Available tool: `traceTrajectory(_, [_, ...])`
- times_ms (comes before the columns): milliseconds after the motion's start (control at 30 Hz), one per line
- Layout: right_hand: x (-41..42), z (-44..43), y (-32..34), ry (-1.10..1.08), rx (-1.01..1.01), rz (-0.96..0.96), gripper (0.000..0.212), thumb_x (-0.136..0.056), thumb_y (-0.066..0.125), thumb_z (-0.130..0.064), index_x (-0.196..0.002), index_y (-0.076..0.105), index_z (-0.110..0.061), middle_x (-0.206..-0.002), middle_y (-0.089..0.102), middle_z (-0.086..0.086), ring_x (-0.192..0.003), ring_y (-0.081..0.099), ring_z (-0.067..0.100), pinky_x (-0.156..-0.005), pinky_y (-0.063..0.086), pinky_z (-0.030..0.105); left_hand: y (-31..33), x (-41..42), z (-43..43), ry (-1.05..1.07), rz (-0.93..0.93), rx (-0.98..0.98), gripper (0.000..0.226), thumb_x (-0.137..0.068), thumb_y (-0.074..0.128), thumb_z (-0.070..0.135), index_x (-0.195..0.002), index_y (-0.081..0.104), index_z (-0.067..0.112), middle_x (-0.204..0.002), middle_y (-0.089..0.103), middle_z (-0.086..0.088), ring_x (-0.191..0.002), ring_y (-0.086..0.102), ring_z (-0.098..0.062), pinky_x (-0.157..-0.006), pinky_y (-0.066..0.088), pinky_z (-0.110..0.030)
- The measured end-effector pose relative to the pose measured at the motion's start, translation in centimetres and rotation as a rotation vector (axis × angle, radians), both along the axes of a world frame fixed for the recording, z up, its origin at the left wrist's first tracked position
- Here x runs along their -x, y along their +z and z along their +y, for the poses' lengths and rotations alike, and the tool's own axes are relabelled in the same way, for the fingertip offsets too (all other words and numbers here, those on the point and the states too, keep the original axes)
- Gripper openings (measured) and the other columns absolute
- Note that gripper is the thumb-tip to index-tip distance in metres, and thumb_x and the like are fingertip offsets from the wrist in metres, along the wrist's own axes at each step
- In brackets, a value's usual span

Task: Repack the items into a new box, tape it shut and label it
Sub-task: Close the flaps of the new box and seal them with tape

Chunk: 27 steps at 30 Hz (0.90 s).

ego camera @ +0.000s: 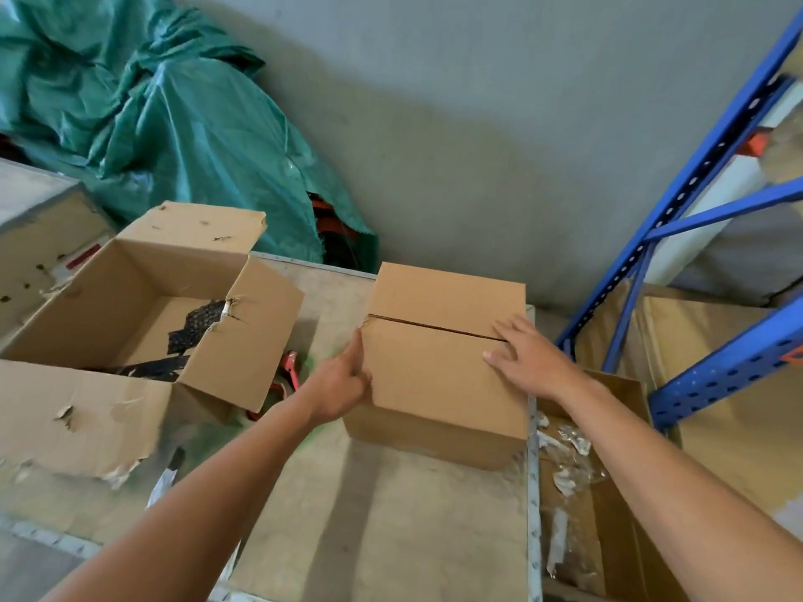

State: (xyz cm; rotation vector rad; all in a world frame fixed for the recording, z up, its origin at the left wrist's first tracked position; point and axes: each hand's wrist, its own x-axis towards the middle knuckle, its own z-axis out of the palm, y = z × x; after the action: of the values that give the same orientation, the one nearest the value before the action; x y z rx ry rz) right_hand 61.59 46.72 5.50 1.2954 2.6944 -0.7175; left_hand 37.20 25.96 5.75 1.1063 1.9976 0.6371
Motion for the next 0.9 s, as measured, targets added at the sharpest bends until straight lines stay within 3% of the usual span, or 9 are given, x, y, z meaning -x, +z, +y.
traceTrajectory(100, [0.7,-1.5,-1.9,0.004,-0.071,-0.129,0.072,-0.105,0.023,-0.059,-0.164,0.0,-0.024,-0.17,-0.015,0.005,-0.155,-0.019,0.025,-0.123,-0.002,0.055,0.1,0.4,1.0,-0.062,0.087,0.078,0.081,-0.103,0.037,0.028,-0.159,-0.019,0.016,-0.17,0.008,-0.008,-0.151,0.025,-0.034,-0.123,0.02,-0.045])
traceTrajectory(200, [1.5,-2.6,-2.0,-0.014,-0.162,-0.176,0.069,-0.106,0.013,-0.053,-0.164,-0.004,-0.019,-0.171,-0.013,0.009,-0.155,-0.019,0.031,-0.121,-0.009,0.063,0.2,0.6,1.8,-0.077,0.1,0.089,0.082,-0.102,0.038,0.027,-0.159,-0.021,0.015,-0.169,0.013,-0.008,-0.149,0.027,-0.034,-0.122,0.02,-0.043])
traceTrajectory(367, [2.3,-3.2,-2.5,-0.026,-0.205,-0.134,0.073,-0.105,0.012,-0.057,-0.163,-0.001,-0.014,-0.17,-0.01,0.014,-0.157,-0.014,0.029,-0.123,-0.003,0.063,-0.5,1.0,2.3,-0.015,0.064,0.082,0.084,-0.101,0.043,0.028,-0.16,-0.018,0.022,-0.166,0.025,-0.008,-0.147,0.033,-0.032,-0.121,0.024,-0.046])
traceTrajectory(467, [2.1,-3.2,-2.7,-0.033,-0.156,-0.075,0.074,-0.105,0.016,-0.059,-0.164,0.0,-0.017,-0.17,-0.011,0.015,-0.156,-0.016,0.028,-0.127,0.007,0.054,-0.5,1.2,2.2,0.051,0.009,0.073,0.086,-0.099,0.051,0.023,-0.161,-0.008,0.029,-0.161,0.034,-0.01,-0.143,0.038,-0.031,-0.119,0.027,-0.046])
traceTrajectory(633, [1.5,-3.1,-2.4,-0.032,-0.114,-0.055,0.079,-0.102,0.022,-0.067,-0.164,0.0,-0.023,-0.17,-0.014,0.007,-0.156,-0.018,0.021,-0.127,0.008,0.045,-0.3,1.6,2.0,0.038,-0.02,0.088,0.088,-0.097,0.054,0.021,-0.162,-0.004,0.032,-0.158,0.04,-0.012,-0.14,0.042,-0.031,-0.119,0.032,-0.046])
traceTrajectory(733, [1.6,-3.3,-1.7,-0.037,-0.104,-0.104,0.079,-0.102,0.022,-0.068,-0.164,0.0,-0.024,-0.171,-0.012,0.007,-0.157,-0.014,0.022,-0.127,0.006,0.047,-0.2,1.8,1.9,0.017,-0.047,0.071,0.089,-0.097,0.055,0.021,-0.162,-0.006,0.031,-0.156,0.041,-0.011,-0.139,0.043,-0.031,-0.118,0.032,-0.045])
traceTrajectory(900, [4.0,-4.3,-0.7,-0.084,-0.222,-0.204,0.074,-0.104,0.019,-0.062,-0.164,0.01,-0.018,-0.171,0.005,0.012,-0.158,0.0,0.028,-0.123,-0.001,0.06,0.1,2.9,1.5,-0.045,-0.021,0.055,0.09,-0.097,0.058,0.024,-0.162,-0.004,0.03,-0.151,0.048,-0.008,-0.13,0.052,-0.028,-0.113,0.04,-0.043])
